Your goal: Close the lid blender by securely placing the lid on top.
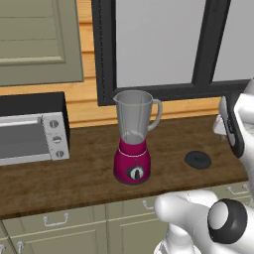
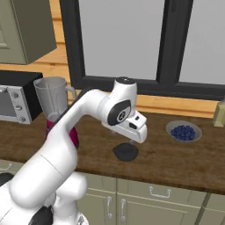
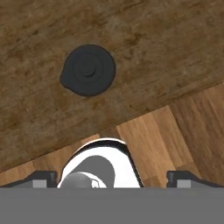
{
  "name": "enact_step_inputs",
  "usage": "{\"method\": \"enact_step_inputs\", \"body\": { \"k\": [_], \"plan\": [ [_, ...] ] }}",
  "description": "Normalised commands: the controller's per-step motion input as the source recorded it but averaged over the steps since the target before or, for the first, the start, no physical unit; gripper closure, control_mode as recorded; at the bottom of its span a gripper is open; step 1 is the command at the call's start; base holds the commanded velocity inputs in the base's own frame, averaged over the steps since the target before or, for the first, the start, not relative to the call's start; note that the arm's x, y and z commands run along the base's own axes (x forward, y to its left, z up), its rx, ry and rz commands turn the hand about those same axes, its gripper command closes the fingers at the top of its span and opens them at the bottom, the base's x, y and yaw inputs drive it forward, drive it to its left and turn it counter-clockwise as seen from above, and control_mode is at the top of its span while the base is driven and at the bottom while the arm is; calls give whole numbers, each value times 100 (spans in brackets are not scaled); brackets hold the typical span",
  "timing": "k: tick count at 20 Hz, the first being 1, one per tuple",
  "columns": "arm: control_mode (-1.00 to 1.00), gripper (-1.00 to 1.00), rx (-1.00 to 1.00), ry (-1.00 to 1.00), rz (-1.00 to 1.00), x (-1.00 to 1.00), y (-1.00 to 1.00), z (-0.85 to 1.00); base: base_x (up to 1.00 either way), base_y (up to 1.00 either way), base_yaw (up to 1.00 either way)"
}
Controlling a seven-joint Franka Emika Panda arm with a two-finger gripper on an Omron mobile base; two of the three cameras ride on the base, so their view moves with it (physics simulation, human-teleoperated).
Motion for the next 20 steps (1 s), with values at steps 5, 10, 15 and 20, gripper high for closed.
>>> {"method": "enact_step_inputs", "body": {
  "k": [5, 10, 15, 20],
  "plan": [
    [-100, -100, 6, 2, 0, 23, -17, -38, 0, 0, 0],
    [-100, -100, 2, 0, 0, 40, 0, -44, 0, 0, 0],
    [-100, -100, 2, 5, 0, 39, 0, -37, 0, 0, 0],
    [-100, -100, 0, 4, 0, 18, 0, -40, 0, 0, 0]
  ]
}}
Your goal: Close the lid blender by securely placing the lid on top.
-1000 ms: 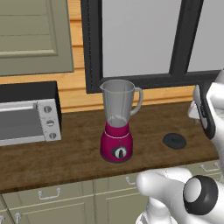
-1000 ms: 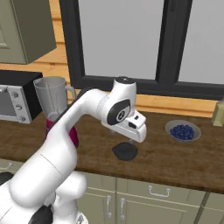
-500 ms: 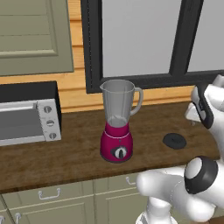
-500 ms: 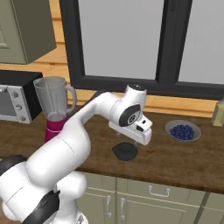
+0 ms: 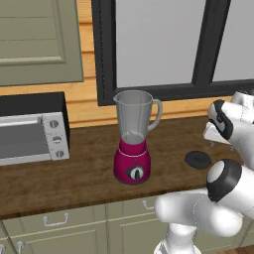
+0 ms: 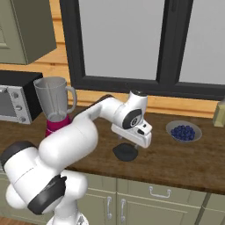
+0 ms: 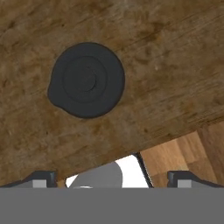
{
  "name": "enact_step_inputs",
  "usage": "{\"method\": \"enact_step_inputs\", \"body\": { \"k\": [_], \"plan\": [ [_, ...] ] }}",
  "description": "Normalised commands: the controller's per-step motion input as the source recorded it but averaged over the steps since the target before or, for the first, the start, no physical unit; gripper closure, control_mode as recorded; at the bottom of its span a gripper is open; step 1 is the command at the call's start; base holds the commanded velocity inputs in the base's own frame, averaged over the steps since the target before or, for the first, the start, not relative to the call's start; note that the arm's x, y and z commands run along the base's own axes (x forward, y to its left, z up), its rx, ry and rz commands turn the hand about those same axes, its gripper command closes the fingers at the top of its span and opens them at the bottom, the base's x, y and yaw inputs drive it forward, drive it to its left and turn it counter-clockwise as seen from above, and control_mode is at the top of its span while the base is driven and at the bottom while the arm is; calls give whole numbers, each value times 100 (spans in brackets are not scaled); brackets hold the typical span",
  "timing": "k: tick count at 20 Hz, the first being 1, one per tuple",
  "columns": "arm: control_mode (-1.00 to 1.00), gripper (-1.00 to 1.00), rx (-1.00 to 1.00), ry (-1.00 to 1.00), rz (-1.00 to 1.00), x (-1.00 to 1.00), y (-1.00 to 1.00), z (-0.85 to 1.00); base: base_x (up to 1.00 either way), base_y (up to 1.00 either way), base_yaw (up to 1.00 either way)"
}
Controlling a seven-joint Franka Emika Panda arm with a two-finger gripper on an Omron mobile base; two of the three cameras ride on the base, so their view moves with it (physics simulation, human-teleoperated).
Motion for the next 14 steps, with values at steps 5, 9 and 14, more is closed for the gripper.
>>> {"method": "enact_step_inputs", "body": {
  "k": [5, 9, 14],
  "plan": [
    [-100, -100, 0, 2, 0, 29, 1, -42, 0, 0, 0],
    [-100, -100, 2, 5, 0, 37, 7, -48, 0, 0, 0],
    [-100, -100, 2, 0, 0, 33, 1, -32, 0, 0, 0]
  ]
}}
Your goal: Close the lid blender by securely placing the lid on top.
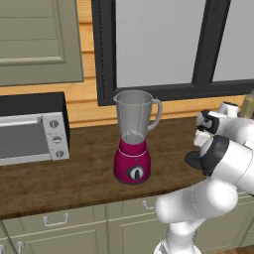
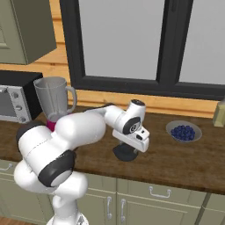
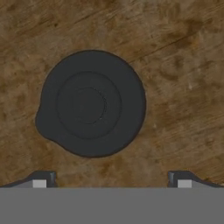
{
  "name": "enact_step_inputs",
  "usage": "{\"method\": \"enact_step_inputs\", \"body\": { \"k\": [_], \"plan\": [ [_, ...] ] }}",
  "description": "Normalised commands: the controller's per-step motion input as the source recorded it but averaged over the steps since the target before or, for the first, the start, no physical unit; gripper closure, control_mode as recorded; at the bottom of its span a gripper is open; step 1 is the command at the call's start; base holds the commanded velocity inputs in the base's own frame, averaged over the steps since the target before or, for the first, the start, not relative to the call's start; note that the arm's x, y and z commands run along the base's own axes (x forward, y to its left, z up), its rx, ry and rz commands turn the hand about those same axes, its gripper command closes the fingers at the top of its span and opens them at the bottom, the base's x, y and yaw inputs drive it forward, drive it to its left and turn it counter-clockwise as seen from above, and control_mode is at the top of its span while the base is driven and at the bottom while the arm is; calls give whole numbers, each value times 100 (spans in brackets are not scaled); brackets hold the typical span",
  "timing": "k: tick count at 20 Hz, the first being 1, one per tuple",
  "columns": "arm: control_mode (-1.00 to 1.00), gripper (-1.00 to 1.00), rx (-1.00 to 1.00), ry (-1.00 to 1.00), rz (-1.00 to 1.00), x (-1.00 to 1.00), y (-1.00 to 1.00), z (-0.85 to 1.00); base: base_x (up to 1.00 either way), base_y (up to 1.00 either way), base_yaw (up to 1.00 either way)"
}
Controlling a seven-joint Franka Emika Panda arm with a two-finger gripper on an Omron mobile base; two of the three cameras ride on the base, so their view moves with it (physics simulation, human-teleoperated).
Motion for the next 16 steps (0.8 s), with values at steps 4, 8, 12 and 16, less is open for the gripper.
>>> {"method": "enact_step_inputs", "body": {
  "k": [4, 8, 12, 16],
  "plan": [
    [-100, -100, 3, 0, 0, 24, 0, -31, 0, 0, 0],
    [-100, -100, 0, 0, 0, 23, 1, -27, 0, 0, 0],
    [-100, -100, 0, 0, 0, 24, 4, -22, 0, 0, 0],
    [-100, -100, 0, 0, 0, 6, 17, -22, 0, 0, 0]
  ]
}}
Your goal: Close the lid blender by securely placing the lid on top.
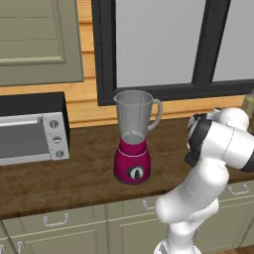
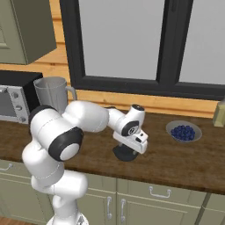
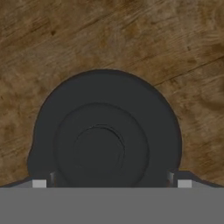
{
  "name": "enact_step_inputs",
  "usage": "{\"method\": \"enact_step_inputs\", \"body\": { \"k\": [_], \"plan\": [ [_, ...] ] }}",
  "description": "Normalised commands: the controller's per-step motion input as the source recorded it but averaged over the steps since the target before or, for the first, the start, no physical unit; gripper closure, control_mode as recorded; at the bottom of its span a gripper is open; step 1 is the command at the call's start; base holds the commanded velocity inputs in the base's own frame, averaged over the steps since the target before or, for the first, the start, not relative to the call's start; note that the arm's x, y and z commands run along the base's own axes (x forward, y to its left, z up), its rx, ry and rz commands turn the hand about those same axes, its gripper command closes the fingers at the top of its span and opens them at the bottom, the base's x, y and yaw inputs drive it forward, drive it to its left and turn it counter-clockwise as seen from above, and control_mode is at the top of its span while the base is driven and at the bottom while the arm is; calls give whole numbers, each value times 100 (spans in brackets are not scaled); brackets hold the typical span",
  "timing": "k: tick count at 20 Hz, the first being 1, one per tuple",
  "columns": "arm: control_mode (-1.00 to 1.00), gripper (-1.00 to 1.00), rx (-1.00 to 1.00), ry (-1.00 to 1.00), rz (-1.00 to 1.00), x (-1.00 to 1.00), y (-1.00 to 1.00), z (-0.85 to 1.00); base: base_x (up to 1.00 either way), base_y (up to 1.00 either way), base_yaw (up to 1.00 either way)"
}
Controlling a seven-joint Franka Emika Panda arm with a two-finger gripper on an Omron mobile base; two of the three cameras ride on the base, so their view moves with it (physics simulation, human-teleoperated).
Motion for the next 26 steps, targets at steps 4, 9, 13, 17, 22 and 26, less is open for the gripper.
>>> {"method": "enact_step_inputs", "body": {
  "k": [4, 9, 13, 17, 22, 26],
  "plan": [
    [-100, -100, 0, 0, 0, 2, 7, -4, 0, 0, 0],
    [-100, -100, -1, 0, 0, 12, 5, -16, 0, 0, 0],
    [-100, -100, -2, 0, 0, 24, 0, -6, 0, 0, 0],
    [-100, -100, -2, 0, 0, 8, 0, -16, 0, 0, 0],
    [-100, -100, -2, 0, 0, -5, 0, -16, 0, 0, 0],
    [-100, -100, 0, 0, 0, -3, 0, 0, 0, 0, 0]
  ]
}}
